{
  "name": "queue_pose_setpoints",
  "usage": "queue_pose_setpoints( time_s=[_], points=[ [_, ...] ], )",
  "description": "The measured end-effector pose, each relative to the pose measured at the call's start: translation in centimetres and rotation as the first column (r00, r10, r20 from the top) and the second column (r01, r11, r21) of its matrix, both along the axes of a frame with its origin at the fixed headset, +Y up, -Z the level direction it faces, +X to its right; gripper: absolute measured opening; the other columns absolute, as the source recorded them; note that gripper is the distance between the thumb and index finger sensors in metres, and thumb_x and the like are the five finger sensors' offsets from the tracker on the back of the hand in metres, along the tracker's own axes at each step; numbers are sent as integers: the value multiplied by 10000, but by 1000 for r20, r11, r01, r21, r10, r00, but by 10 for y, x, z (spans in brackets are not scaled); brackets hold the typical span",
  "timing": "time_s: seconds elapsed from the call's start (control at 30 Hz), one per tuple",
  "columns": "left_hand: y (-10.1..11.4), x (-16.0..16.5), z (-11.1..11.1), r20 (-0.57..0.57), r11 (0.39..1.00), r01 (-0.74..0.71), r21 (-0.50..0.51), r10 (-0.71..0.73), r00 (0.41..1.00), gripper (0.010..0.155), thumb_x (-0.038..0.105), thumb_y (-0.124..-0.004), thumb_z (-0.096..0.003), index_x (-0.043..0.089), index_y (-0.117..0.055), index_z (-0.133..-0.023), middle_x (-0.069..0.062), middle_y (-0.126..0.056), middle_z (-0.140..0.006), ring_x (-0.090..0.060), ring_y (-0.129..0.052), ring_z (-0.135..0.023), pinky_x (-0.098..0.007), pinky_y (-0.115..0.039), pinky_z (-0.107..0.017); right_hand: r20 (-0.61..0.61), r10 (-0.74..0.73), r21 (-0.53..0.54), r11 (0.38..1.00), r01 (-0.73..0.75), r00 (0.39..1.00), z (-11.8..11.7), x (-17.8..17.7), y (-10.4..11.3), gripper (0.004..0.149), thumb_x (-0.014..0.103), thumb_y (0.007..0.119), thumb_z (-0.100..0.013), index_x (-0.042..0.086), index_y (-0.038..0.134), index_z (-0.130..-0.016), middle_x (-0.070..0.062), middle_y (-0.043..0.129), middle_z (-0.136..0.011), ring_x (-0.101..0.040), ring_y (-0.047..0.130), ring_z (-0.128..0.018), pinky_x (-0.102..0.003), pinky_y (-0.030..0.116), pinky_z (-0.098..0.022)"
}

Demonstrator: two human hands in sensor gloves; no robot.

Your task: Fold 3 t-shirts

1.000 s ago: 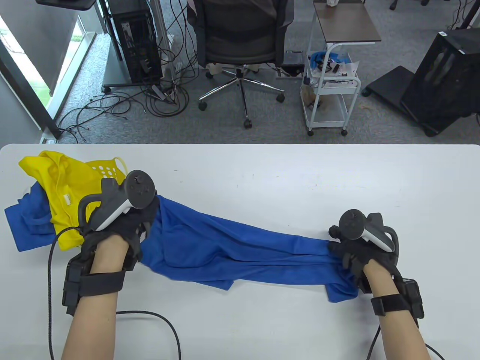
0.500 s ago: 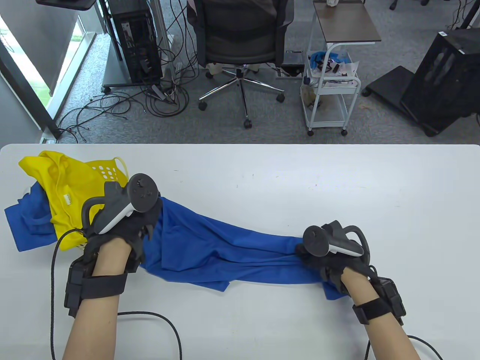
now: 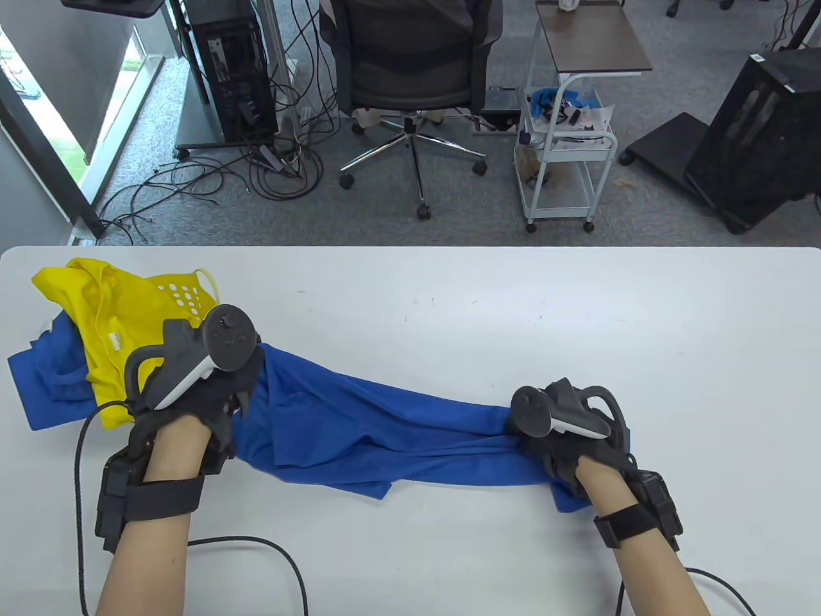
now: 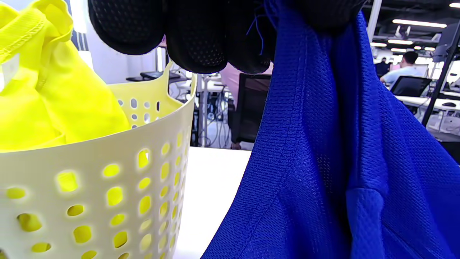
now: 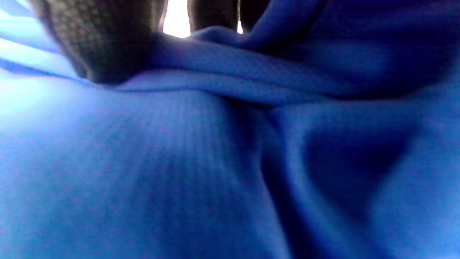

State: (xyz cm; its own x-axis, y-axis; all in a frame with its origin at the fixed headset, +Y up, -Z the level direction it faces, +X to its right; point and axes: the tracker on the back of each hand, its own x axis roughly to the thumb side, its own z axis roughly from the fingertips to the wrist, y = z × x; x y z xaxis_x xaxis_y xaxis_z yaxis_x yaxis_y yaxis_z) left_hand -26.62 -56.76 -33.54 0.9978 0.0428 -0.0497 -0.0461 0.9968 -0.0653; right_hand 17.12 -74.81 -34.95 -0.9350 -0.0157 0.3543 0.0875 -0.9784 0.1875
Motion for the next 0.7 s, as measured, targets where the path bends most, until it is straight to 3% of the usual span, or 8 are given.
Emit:
queue_pose_setpoints(
  time_s=[0.23,0.43,0.7],
  points=[
    [-2,-9,6,-28,1000,3,3,-3,1000,427,475,-629,-453,305,-796,-806,12,-848,-741,-208,-831,-686,-431,-761,-556,10,-135,59,989,134,991,10,19,20,383,362,911,-344,327,879,-724,-47,781,-882,-362,736,-827,-641,539,-655],
    [-5,-20,16,-37,1000,-8,11,8,999,425,465,-643,-453,315,-803,-817,14,-849,-761,-213,-829,-700,-430,-760,-560,74,-301,136,948,289,951,24,56,55,380,362,834,-395,271,847,-764,-55,783,-875,-364,747,-811,-624,563,-644],
    [-6,-22,37,-14,996,69,47,-69,998,419,448,-676,-449,348,-823,-828,36,-863,-801,-216,-823,-740,-428,-754,-578,130,-354,242,917,317,926,49,94,88,378,358,837,-396,262,859,-761,-53,821,-831,-348,790,-766,-594,606,-622]
  ],
)
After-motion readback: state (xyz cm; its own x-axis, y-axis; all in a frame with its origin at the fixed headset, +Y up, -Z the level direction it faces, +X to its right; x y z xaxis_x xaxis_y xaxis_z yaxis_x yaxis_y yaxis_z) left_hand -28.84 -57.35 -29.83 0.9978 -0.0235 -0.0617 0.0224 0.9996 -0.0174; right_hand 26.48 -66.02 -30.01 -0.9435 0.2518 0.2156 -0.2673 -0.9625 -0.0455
